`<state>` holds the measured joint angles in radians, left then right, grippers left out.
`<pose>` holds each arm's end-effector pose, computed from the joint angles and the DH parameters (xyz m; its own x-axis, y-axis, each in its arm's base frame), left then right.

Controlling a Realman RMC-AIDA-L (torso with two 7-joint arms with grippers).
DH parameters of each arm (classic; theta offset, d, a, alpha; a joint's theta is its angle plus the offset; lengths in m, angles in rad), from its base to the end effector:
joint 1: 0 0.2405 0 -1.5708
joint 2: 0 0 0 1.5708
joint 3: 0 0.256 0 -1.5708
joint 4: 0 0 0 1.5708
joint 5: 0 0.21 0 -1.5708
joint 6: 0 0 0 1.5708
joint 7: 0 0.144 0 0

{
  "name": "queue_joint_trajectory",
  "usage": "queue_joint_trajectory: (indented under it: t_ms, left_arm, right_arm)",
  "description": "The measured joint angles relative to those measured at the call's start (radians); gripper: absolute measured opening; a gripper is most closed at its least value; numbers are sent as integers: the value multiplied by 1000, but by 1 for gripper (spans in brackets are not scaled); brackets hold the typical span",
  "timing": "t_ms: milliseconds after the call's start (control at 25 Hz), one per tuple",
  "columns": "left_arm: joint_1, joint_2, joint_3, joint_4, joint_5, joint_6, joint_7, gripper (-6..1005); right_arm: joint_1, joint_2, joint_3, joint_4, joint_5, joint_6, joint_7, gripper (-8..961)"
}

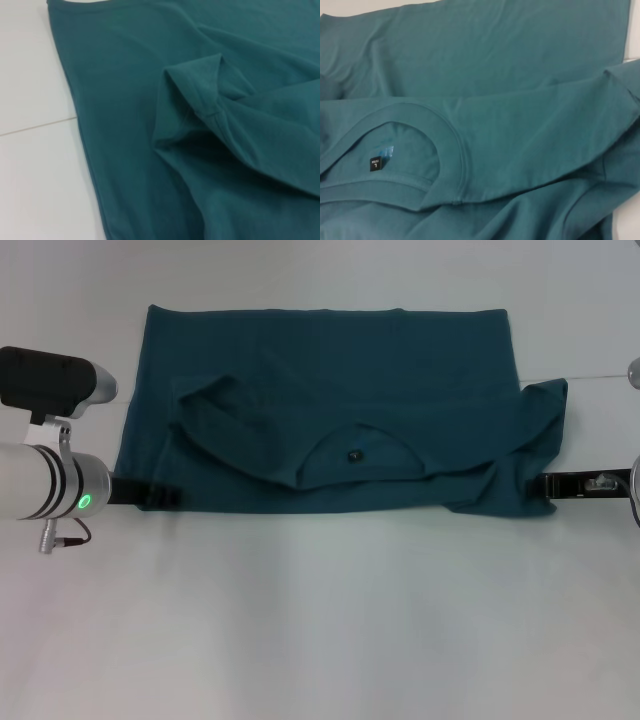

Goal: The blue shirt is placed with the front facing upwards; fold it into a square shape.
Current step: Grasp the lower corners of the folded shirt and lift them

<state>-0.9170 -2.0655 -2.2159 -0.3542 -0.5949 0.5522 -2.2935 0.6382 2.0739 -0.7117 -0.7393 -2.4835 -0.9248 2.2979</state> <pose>-0.2596 0.4551 -0.0392 0.6453 0.7106 0.2804 0.6782 -0.3639 -0.6385 0.3153 0.4081 0.0296 0.4237 -0.7679 -0.4805 -0.8632 -0.1815 -0.4711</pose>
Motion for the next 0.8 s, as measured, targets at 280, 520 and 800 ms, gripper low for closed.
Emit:
queue_joint_trajectory:
  t_ms: [280,520,800]
  left_arm:
    - [6,2,-4,0,-2,-2,1,316]
    - [9,2,-4,0,-4,-10,2,213]
    - [9,-4,1,-6,1,-14,2,73]
  right_arm:
    - [-3,1,0,0,0,1,0,41]
    - [-5,2,0,0,0,2,0,41]
    - [-4,3,0,0,0,2,0,41]
